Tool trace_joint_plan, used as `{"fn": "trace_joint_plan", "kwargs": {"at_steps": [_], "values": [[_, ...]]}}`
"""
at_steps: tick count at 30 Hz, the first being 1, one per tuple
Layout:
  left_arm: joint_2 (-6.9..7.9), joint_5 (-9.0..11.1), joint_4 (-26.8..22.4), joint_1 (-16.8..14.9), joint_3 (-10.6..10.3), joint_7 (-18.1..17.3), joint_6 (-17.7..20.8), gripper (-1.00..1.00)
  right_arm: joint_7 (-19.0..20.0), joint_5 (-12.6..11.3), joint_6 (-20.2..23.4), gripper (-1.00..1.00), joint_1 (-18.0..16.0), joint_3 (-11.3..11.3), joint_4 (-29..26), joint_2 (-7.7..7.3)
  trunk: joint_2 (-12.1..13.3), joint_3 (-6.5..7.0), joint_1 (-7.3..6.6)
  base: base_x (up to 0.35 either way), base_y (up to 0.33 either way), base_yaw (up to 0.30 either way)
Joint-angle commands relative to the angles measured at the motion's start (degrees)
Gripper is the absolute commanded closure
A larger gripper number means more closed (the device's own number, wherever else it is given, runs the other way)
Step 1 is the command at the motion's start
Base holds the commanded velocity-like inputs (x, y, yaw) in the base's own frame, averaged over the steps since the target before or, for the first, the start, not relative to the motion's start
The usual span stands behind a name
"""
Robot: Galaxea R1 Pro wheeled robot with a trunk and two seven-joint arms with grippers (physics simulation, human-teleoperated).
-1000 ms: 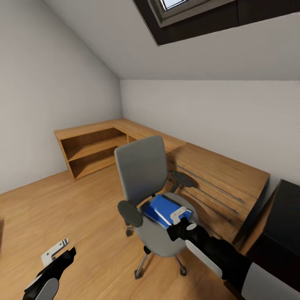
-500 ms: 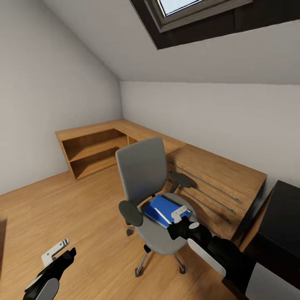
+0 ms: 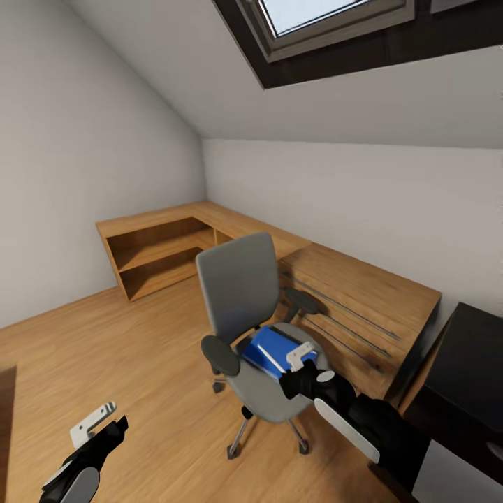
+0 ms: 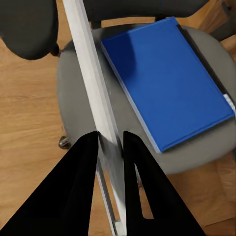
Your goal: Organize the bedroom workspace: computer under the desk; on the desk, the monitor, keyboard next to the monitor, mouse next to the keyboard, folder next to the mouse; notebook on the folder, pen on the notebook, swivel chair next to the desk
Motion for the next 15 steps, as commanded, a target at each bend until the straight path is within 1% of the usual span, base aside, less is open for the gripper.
{"fn": "trace_joint_plan", "kwargs": {"at_steps": [1,3,5,8,11,12,13,15], "values": [[0.06,0.23,-0.09,-0.04,-0.12,0.41,0.15,-1.00,-0.59,-0.67,0.07,1.00,-0.08,0.17,-0.11,-0.05,0.37,0.12,-0.25,-0.276,0.000,0.000],[0.06,0.23,-0.07,-0.04,-0.12,0.41,0.15,-1.00,-0.61,-0.67,0.07,1.00,-0.08,0.16,-0.24,-0.05,1.17,0.48,-0.69,-0.302,0.000,0.000],[-0.01,0.23,-0.06,-0.04,-0.12,0.41,0.10,-1.00,-2.47,-0.69,0.07,1.00,-0.08,0.16,-1.09,-0.16,1.98,0.84,-1.13,-0.332,0.000,0.000],[-0.08,0.23,-0.05,-0.04,-0.12,0.41,0.09,-1.00,-4.12,-0.73,0.02,1.00,-0.08,0.20,-1.64,-0.35,3.18,1.38,-1.79,-0.323,0.000,0.000],[-0.05,0.28,0.10,-0.04,-0.12,0.36,0.17,-1.00,-5.11,-1.00,0.00,1.00,-0.08,0.19,-2.08,-0.45,4.38,1.92,-2.45,-0.195,0.000,0.000],[-0.27,0.25,6.11,-0.04,-0.48,0.24,0.21,-1.00,-12.67,-2.19,-0.79,1.00,0.02,-0.15,-6.43,-1.32,4.78,2.14,-2.67,-0.011,0.000,-0.025],[-0.42,0.20,8.38,-0.04,-0.57,0.13,0.17,-1.00,-14.79,-2.51,-1.25,1.00,0.10,-0.22,-7.38,-1.48,5.18,2.35,-2.89,-0.007,0.000,-0.016],[-0.67,0.13,10.67,-0.04,-0.68,0.04,0.10,-1.00,-16.41,-2.86,-1.92,1.00,0.19,-0.34,-8.03,-1.57,5.99,2.75,-3.33,-0.005,0.000,-0.011]]}}
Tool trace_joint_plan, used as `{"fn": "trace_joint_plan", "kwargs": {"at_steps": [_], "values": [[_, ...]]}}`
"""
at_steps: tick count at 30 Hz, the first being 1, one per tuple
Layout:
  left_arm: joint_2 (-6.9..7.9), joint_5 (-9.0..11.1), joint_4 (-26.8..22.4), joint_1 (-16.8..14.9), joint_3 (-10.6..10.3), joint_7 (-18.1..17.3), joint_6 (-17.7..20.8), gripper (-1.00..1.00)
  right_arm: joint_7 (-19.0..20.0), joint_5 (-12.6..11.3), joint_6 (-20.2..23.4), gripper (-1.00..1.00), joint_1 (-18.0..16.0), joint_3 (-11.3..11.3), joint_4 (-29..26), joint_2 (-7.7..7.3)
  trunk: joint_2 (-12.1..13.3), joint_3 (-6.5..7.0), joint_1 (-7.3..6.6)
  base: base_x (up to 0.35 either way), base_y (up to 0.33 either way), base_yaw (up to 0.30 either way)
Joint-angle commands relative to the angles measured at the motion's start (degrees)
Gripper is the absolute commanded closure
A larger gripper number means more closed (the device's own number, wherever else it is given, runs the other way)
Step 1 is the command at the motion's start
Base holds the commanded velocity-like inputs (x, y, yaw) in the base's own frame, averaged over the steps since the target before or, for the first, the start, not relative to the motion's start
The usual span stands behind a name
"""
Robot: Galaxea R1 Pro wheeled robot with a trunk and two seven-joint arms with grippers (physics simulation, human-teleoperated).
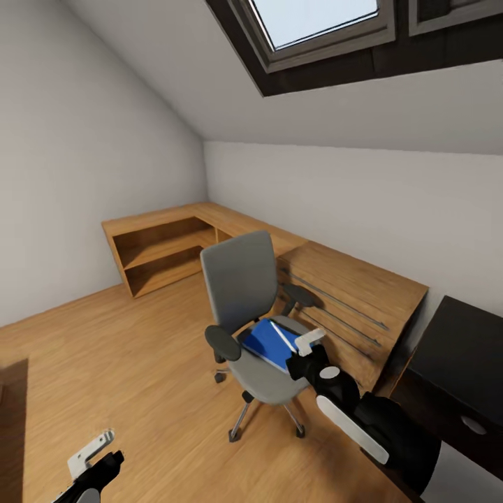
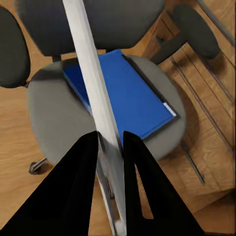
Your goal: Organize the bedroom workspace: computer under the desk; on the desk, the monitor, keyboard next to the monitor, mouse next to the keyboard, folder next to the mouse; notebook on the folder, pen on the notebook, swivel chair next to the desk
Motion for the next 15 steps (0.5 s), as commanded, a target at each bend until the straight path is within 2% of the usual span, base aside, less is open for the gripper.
{"fn": "trace_joint_plan", "kwargs": {"at_steps": [1,2,3,4,5,7,8,9,10,13,14,15], "values": [[-0.88,0.07,5.13,-0.04,-1.89,0.39,-0.09,-1.00,-3.00,-1.23,-1.42,1.00,0.04,-4.34,-1.14,0.04,0.37,0.12,-0.22,-0.001,0.000,-0.002],[-0.93,0.05,5.57,-0.04,-2.22,0.42,-0.12,-1.00,-3.13,-1.27,-1.41,1.00,0.05,-5.71,-1.18,0.10,0.77,0.31,-0.44,-0.001,0.000,-0.002],[-1.03,0.02,6.22,-0.04,-2.80,0.46,-0.16,-1.00,-3.31,-1.33,-1.17,1.00,0.02,-8.73,-1.22,0.19,1.17,0.49,-0.66,0.000,0.000,-0.001],[-1.07,0.01,6.46,-0.04,-3.04,0.49,-0.18,-1.00,-3.37,-1.35,-0.93,1.00,0.02,-10.34,-1.21,0.25,1.57,0.67,-0.88,0.000,0.000,0.000],[-1.13,0.01,6.82,-0.04,-3.40,0.54,-0.20,-1.00,-3.39,-1.41,-0.10,1.00,-0.03,-13.67,-1.19,0.36,1.97,0.85,-1.10,0.000,0.000,0.000],[-1.20,0.01,7.11,-0.04,-3.74,0.60,-0.22,-1.00,-3.35,-1.46,1.10,1.00,-0.05,-17.25,-1.18,0.42,2.77,1.21,-1.54,0.000,0.000,0.000],[-1.23,0.01,7.46,-0.04,-4.27,0.64,-0.23,-1.00,-3.27,-1.51,2.42,1.00,-0.07,-21.12,-1.15,0.45,3.18,1.39,-1.76,0.000,0.000,0.000],[-1.23,0.00,7.64,-0.04,-4.61,0.65,-0.23,-1.00,-3.24,-1.53,2.99,1.00,-0.08,-23.16,-1.14,0.46,3.58,1.57,-1.98,0.000,0.000,0.000],[-1.23,-0.03,7.96,-0.04,-5.47,0.67,-0.27,-1.00,-3.17,-1.54,3.86,1.00,-0.09,-27.33,-1.10,0.46,3.98,1.75,-2.20,0.000,0.000,0.000],[-1.23,-0.09,8.29,-0.04,-6.66,0.69,-0.30,-1.00,-2.99,-1.45,4.62,1.00,-0.09,-33.06,-0.97,0.37,4.38,1.93,-2.42,0.000,0.000,0.000],[-1.24,-0.13,8.42,-0.04,-7.17,0.69,-0.31,-1.00,-2.91,-1.41,4.94,1.00,-0.10,-36.17,-0.86,0.26,4.38,1.93,-2.42,0.000,0.000,0.000],[-1.24,-0.15,8.46,-0.04,-7.36,0.71,-0.31,-1.00,-2.87,-1.38,5.05,1.00,-0.10,-37.48,-0.78,0.20,4.38,1.93,-2.42,0.000,0.000,0.000]]}}
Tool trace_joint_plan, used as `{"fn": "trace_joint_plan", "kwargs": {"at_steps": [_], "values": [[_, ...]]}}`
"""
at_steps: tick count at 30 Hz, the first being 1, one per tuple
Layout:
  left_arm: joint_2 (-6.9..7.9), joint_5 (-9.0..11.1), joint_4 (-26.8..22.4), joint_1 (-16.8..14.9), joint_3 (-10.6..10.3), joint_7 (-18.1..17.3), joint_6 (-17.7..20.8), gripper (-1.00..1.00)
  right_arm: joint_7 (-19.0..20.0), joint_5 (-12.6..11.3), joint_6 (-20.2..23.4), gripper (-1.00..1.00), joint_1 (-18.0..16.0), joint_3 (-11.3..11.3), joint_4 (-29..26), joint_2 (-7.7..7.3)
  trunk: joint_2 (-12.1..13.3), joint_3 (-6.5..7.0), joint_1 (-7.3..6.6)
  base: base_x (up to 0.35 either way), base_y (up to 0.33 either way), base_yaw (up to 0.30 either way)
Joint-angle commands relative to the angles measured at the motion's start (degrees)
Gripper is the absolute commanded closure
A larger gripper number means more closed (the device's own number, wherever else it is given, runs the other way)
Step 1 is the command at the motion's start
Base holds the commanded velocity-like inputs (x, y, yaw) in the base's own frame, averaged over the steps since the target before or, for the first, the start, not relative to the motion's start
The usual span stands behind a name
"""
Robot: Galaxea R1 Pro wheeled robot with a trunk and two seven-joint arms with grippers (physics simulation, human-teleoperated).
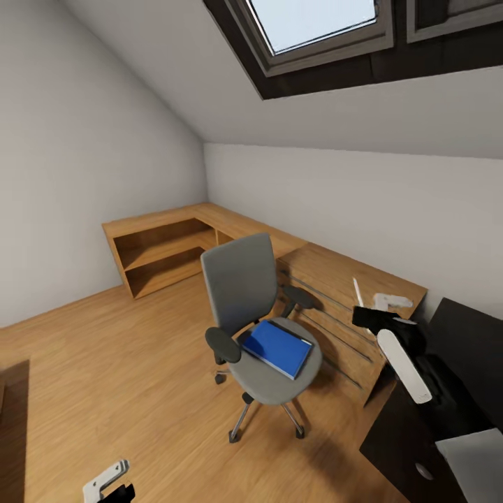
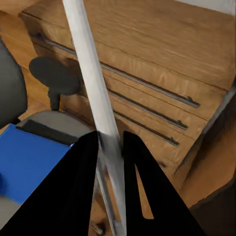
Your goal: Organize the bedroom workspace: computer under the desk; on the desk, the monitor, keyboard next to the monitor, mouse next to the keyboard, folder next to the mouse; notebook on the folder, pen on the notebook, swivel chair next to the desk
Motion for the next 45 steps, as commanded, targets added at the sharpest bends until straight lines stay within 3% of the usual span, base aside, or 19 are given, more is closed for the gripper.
{"fn": "trace_joint_plan", "kwargs": {"at_steps": [1,3,8,10,13,18,35,45], "values": [[0.07,0.20,-0.06,-0.04,-0.35,0.43,0.16,-1.00,-0.55,-0.63,0.11,1.00,-0.06,-1.05,0.04,-0.14,-0.05,-0.07,0.01,0.000,0.000,0.000],[0.07,0.20,0.08,-0.04,-0.76,0.42,0.10,-1.00,-0.44,-0.53,0.32,1.00,-0.06,-4.67,1.66,-1.21,-0.05,-0.07,0.01,0.000,0.000,0.000],[0.01,0.23,0.72,-0.04,-1.07,0.42,-0.72,-1.00,2.33,-0.44,-0.02,1.00,-0.14,-6.61,12.42,-3.06,-0.05,-0.07,0.01,0.000,0.000,0.000],[0.03,0.24,2.08,-0.04,-2.70,0.42,-4.92,-1.00,4.83,-0.35,-0.09,1.00,-0.20,-7.57,15.31,-4.62,-0.05,-0.07,0.01,0.000,-0.117,0.000],[0.06,0.13,4.74,-0.04,-8.20,0.47,-10.58,-1.00,6.54,-0.30,-0.09,1.00,-0.23,-10.23,17.09,-6.25,-0.05,-0.07,0.01,0.000,-0.234,0.000],[0.12,0.08,5.43,-0.04,-9.96,0.50,-11.91,-1.00,6.88,-0.28,-0.13,1.00,-0.24,-12.22,17.55,-6.79,-0.05,-0.07,0.01,0.000,-0.106,0.000],[0.16,0.06,5.62,-0.04,-10.42,0.51,-14.83,-1.00,6.93,0.15,-0.35,1.00,-0.30,-13.02,21.22,-8.00,-0.05,-0.07,0.01,0.000,-0.148,0.000],[0.16,0.16,5.62,-0.04,-10.50,0.51,-16.06,-1.00,7.08,1.69,-3.68,1.00,-0.43,-13.04,25.01,-8.02,-0.05,-0.07,0.01,0.000,-0.221,0.000]]}}
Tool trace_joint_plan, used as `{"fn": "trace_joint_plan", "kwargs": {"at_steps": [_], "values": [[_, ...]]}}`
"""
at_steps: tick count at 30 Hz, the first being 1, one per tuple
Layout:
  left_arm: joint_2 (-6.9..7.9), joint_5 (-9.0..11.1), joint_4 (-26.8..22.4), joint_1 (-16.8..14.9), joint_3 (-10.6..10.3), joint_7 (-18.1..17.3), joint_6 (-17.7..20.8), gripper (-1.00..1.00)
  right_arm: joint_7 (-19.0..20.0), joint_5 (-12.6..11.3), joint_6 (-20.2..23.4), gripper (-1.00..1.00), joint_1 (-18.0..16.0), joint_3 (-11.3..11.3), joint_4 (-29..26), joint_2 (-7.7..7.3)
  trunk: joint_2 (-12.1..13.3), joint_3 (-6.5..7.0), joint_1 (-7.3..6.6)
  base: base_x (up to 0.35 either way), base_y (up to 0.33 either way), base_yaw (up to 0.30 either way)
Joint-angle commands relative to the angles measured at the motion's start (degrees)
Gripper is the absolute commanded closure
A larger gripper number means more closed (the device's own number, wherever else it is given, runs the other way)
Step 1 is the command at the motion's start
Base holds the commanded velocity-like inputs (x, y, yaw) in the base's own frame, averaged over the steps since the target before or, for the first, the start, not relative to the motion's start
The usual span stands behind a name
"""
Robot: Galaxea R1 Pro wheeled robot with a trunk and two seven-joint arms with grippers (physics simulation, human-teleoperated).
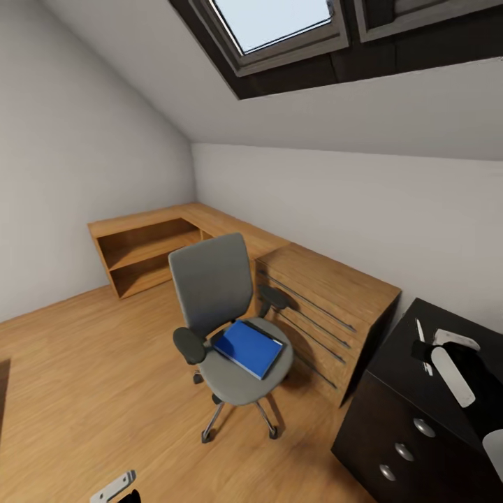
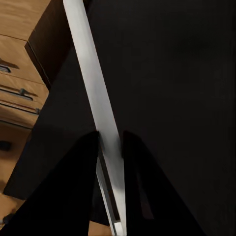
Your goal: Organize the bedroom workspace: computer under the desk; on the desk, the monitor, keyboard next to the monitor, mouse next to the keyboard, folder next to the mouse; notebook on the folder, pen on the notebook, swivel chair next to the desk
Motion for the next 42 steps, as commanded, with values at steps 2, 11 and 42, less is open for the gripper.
{"fn": "trace_joint_plan", "kwargs": {"at_steps": [2,11,42], "values": [[0.12,0.54,-0.06,-0.07,-0.25,0.33,-0.51,-1.00,-0.49,-0.58,-0.15,1.00,-0.05,0.06,0.46,-0.02,-0.05,-0.07,0.00,0.000,-0.088,0.000],[0.17,0.70,-0.44,-0.07,-0.02,0.42,-0.64,-1.00,-0.36,-0.37,-0.96,1.00,-0.27,0.08,2.69,-0.02,-0.05,-0.07,0.00,0.000,-0.025,0.000],[0.18,1.11,-2.92,-0.07,-0.02,0.44,-0.59,-1.00,8.95,5.83,-9.30,1.00,-6.30,0.48,19.09,0.15,-0.05,-0.07,0.00,0.000,0.000,0.000]]}}
